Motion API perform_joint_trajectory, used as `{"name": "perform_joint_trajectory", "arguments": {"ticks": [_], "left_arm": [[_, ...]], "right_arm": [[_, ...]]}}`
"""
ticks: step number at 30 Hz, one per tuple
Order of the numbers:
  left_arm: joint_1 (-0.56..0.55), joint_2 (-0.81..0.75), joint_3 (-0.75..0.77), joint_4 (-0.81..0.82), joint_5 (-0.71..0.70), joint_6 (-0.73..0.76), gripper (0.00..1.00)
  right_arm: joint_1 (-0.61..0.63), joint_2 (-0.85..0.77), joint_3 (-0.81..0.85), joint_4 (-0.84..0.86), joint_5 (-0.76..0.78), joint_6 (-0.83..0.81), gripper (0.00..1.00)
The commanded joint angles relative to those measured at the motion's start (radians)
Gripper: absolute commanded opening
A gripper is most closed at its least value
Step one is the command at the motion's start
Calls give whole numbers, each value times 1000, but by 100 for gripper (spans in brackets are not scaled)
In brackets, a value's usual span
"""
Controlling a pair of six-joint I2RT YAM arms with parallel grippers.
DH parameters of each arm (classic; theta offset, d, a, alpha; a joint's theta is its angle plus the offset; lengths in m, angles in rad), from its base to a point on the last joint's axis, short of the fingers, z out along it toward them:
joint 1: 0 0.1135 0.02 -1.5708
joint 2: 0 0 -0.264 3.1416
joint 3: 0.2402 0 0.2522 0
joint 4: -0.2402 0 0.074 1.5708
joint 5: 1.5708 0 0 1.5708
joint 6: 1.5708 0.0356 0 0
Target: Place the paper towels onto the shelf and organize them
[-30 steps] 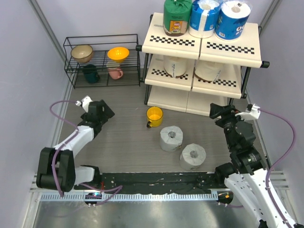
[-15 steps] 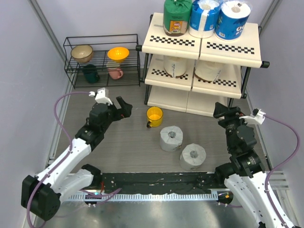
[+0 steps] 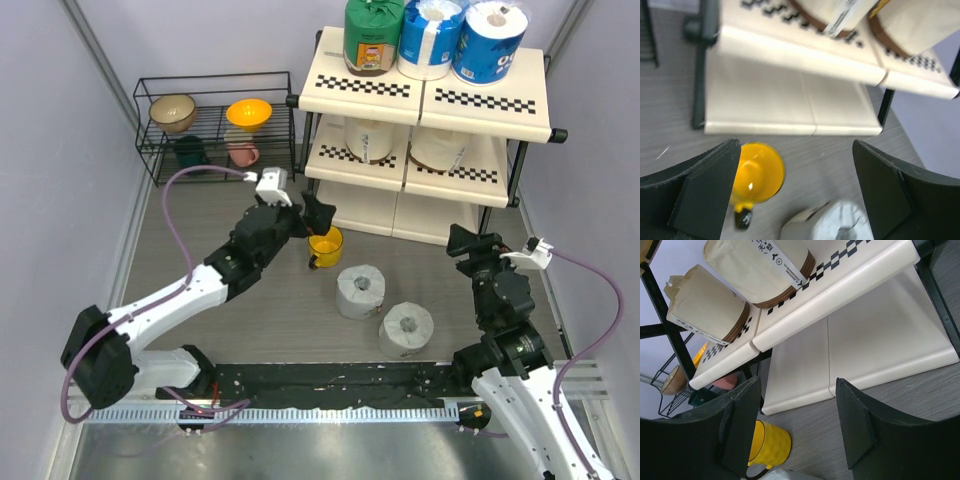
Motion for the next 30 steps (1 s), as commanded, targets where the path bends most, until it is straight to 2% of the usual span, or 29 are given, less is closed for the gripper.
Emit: {"name": "perform_joint_trajectory", "arguments": {"ticks": [1,5,16,22,30], "left_arm": [[-30,93,127,170,-83,6,100],[-30,151,174,255,-156,-50,100],[-30,321,393,238,-230,-165,100],[-32,396,437,276,-273,-219,100],[-38,502,454,445,-320,-280,100]], "right_arm": [[-2,-28,23,-1,29,0,67],[-2,-48,29,-15,53,-6,67],[-2,-58,41,-32,76,-22,67],[-2,-73,49,-44,92,-29,67],[-2,-91,61,-67,122,-52,67]]}}
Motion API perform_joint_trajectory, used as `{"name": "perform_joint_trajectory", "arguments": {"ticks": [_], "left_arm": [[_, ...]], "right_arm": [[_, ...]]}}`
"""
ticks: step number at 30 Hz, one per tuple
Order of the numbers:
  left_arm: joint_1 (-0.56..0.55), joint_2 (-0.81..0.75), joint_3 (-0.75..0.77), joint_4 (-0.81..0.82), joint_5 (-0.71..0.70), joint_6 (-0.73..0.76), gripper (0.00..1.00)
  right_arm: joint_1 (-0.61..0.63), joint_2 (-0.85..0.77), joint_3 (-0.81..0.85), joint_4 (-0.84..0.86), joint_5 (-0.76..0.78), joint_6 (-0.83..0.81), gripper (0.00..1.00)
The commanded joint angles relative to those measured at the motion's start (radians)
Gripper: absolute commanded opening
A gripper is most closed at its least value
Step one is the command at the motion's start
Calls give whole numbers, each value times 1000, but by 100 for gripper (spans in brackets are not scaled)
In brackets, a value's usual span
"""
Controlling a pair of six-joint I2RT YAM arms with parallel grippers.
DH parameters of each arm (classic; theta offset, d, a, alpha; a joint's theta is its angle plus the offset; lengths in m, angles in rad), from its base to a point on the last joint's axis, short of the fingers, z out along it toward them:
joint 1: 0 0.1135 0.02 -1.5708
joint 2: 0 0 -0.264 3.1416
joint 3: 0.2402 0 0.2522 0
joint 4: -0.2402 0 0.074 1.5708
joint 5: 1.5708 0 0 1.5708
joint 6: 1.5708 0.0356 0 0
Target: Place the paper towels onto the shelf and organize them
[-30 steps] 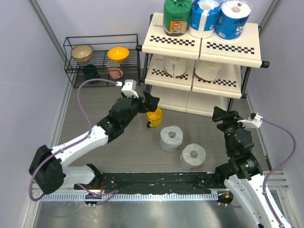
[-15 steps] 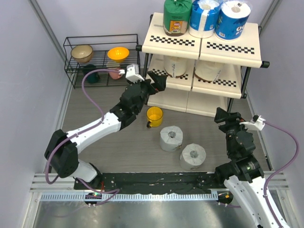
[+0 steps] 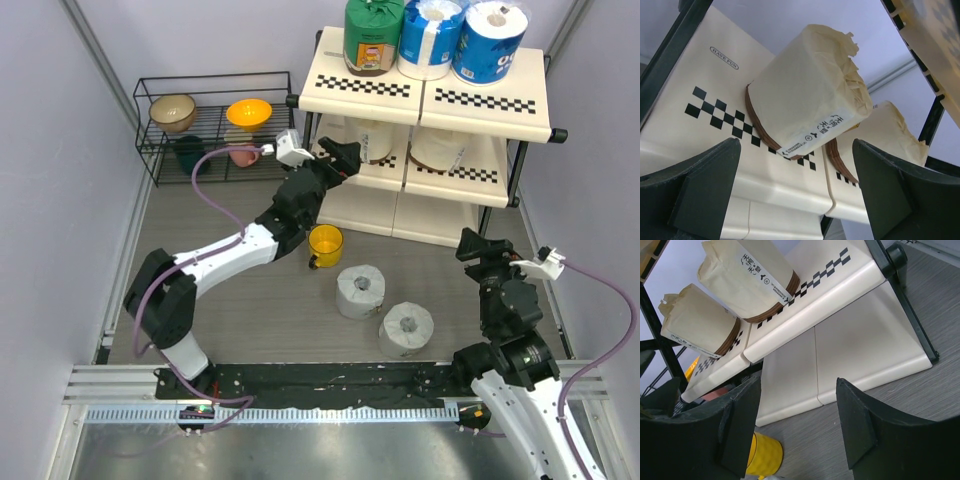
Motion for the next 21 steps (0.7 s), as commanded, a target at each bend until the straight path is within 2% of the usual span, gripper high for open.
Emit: {"name": "perform_joint_trajectory", "arguments": {"ticks": [1,11,21], "left_arm": [[-8,46,32,185,-70,-41,100],[-11,104,49,320,-127,-118,100],[-11,173,167,308,-142,-141,100]], "right_arm": [[-2,-13,48,8,44,-30,67],[-2,-15,57,-5,71,-46,68],[-2,-21,68,-15,75,-50,67]]}}
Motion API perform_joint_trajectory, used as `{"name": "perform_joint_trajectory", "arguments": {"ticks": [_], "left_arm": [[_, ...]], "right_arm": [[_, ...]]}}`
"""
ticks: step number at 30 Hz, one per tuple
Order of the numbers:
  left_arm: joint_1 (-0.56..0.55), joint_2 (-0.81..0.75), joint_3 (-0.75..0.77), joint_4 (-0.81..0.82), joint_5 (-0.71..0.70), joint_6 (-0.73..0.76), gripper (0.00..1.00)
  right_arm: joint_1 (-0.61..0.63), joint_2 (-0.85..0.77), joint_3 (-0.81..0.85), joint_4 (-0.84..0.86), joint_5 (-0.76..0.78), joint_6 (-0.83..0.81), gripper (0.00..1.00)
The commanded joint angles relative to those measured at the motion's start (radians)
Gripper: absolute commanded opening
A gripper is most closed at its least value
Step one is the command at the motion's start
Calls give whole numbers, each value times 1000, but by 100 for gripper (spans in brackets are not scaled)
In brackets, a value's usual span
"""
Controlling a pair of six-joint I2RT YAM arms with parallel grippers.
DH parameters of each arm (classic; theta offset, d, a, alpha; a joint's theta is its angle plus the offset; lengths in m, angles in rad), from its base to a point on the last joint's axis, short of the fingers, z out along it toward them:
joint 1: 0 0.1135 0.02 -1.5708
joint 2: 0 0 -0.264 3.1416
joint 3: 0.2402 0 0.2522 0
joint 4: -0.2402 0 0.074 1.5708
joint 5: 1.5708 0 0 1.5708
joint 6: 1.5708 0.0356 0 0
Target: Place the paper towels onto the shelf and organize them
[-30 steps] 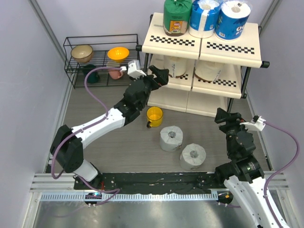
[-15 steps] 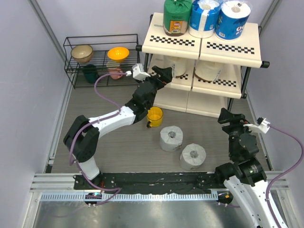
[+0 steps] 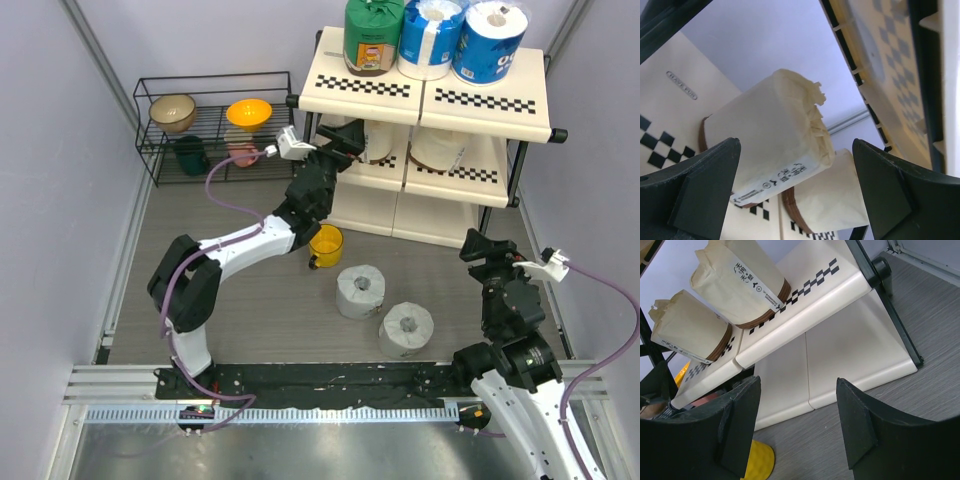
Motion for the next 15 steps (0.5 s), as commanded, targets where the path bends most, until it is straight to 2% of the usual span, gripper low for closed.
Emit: {"name": "perform_joint_trajectory", "arguments": {"ticks": [1,15], "left_arm": [[-2,22,78,57,-36,1,100],[-4,91,151,57,-82,60,100]], "right_arm": [[-2,-15,47,9,33,-15,67],[0,-38,58,-11,50,-28,68]]}}
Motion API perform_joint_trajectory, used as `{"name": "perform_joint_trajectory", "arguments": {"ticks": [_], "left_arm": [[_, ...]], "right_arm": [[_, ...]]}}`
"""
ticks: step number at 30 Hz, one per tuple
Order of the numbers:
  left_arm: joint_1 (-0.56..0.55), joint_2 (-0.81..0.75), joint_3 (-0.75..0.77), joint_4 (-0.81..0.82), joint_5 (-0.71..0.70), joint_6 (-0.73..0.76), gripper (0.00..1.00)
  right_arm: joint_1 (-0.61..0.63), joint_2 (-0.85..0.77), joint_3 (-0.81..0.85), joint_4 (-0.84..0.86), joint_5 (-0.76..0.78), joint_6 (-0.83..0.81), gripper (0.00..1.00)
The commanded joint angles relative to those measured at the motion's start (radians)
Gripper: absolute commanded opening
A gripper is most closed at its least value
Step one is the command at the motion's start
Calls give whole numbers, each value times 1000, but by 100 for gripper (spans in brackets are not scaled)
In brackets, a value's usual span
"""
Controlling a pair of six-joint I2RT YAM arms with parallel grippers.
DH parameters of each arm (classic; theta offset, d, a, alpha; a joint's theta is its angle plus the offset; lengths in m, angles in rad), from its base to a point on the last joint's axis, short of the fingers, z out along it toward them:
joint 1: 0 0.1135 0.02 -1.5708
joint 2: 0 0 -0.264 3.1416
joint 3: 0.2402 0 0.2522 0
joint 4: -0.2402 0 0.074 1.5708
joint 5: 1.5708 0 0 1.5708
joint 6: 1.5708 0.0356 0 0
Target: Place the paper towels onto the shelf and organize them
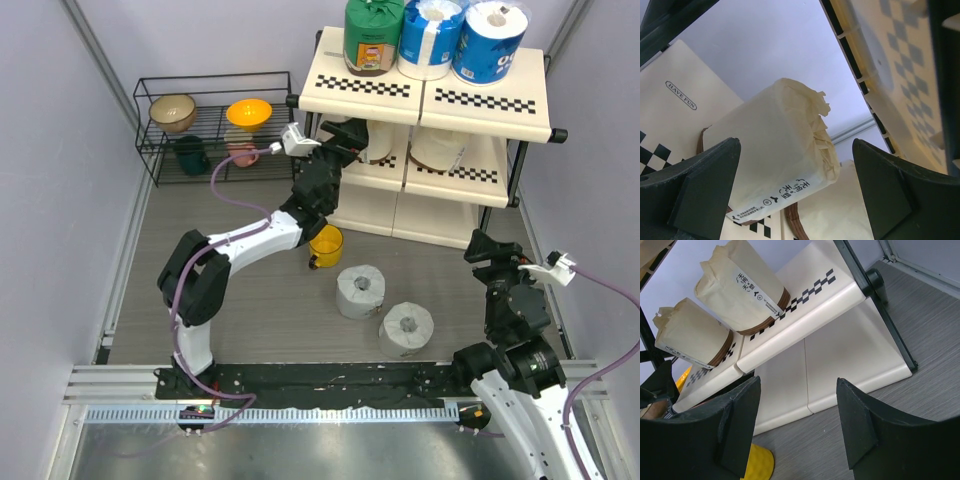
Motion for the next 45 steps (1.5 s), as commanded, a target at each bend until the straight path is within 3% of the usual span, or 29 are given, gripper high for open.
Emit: {"name": "perform_joint_trajectory", "arguments": {"ticks": [1,17,27,45], "left_arm": [[-2,32,66,57,-46,36,100],[12,157,157,135,-70,-69,100],[53,157,175,116,-66,-70,100],[107,238,361,-3,5,-66,100]], "right_arm": [[0,-10,37,15,29,-12,68],[-2,-12,52,-3,52,-35,68],[-2,-12,51,-8,55,-35,68],[-2,-1,63,-14,70,-47,68]]}}
